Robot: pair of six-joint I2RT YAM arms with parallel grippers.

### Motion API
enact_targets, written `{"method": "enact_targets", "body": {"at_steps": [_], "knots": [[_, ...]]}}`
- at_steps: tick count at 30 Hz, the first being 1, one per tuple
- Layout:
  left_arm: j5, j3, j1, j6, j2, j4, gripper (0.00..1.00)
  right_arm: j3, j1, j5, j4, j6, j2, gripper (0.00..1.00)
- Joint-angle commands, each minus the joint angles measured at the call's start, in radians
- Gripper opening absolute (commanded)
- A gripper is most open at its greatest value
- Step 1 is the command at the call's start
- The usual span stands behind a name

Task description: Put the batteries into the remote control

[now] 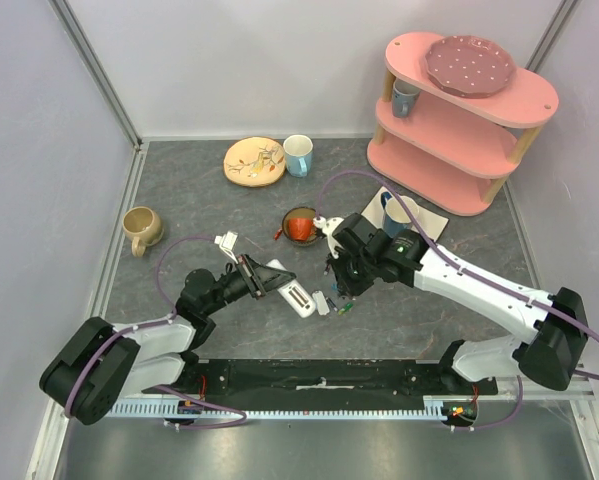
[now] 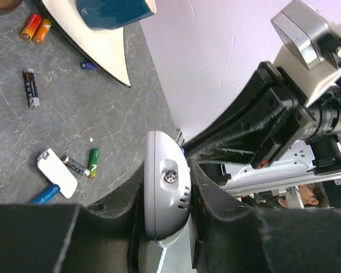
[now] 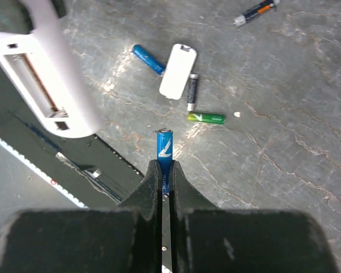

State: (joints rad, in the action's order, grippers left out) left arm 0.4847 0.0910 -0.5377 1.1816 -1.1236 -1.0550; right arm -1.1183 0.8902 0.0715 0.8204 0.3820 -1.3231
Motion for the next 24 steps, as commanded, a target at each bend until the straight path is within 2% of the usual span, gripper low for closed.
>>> {"method": "enact_targets", "body": {"at_steps": [1,9,24], "knots": [[-0.07,-0.005,-0.019,0.032,-0.03,-0.161,0.02,-0.101,0.041,0.04,0.08,-0.005,-0.018,0.0],[-0.152,-0.01,-0.064,0.004,-0.033,-0.168,0.02,-0.129,0.101,0.028,0.007,0.057,-0.047,0.0],[-0.147,-0.028,-0.077,0.019,-0.024,-0.16,0.02,-0.172,0.164,0.013,-0.082,0.08,-0.102,0.0]]}}
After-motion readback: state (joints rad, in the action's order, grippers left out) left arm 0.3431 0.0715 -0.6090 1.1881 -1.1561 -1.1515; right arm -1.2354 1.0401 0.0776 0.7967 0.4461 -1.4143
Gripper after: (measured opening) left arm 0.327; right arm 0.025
